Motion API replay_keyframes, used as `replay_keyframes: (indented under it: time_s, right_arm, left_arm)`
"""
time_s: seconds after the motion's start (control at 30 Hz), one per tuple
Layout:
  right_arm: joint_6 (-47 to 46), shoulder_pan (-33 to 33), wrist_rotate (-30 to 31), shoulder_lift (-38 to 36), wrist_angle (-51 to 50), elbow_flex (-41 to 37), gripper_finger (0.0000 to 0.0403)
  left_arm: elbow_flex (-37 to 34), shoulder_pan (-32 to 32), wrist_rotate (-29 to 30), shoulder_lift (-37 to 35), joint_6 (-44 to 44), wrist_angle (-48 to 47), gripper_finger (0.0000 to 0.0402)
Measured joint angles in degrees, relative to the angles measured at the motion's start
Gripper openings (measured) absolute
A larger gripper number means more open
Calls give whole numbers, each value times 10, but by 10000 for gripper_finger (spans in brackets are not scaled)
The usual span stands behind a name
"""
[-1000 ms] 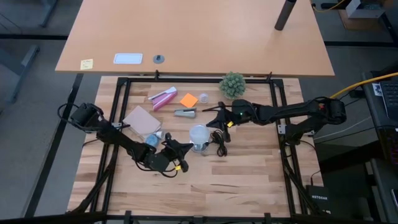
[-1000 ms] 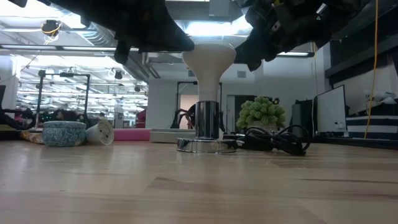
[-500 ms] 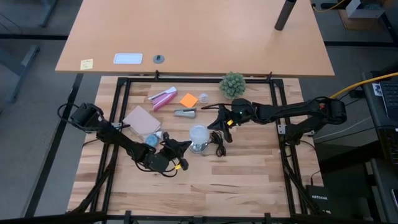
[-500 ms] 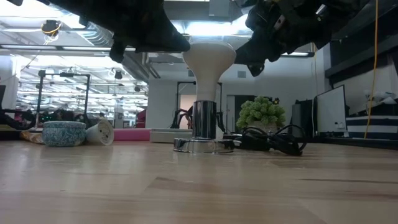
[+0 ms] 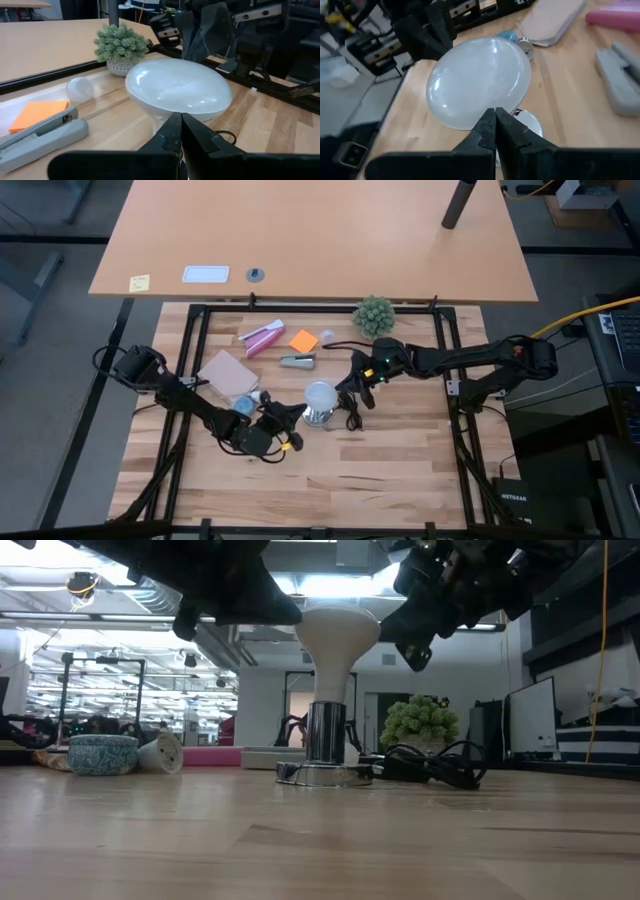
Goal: Screw lightbulb
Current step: Insert the lightbulb on the lamp
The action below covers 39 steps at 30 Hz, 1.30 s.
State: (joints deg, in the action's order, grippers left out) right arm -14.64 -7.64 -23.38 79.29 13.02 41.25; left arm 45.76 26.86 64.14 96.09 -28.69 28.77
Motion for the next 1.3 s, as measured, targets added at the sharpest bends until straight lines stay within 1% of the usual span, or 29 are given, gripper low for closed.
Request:
replay_keyframes:
  time_s: [0.1, 0.2, 0.43, 0.57, 0.63, 0.73, 0.93, 1.1, 1.3]
  right_arm:
    - [-47, 0, 0, 0, -1, 0, 4]
    - [-75, 0, 0, 0, -1, 0, 4]
    - [-107, 1, -8, 0, 1, 0, 4]
    - [-110, 9, -17, 1, 5, 0, 4]
    - [-110, 19, -4, 2, 8, 0, 4]
    - [-106, 40, 30, 2, 9, 0, 4]
    - [-104, 67, 106, 2, 9, 0, 4]
    - [-104, 67, 120, 2, 9, 0, 4]
    - [-104, 66, 127, 2, 8, 0, 4]
  left_arm:
    - [0, -5, 0, 0, 1, 0, 1]
    - [0, -10, 1, 0, 1, -3, 1]
    - [0, -14, 15, -2, -31, -36, 1]
    - [0, -18, 21, 0, -53, -62, 1]
    - [0, -21, 23, 0, -67, -72, 1]
    - [0, -29, 21, 0, -78, -77, 1]
    - [0, -45, 21, 0, -62, -77, 1]
    - [0, -48, 22, -4, -40, -87, 1]
    - [0, -39, 40, -26, -17, -91, 1]
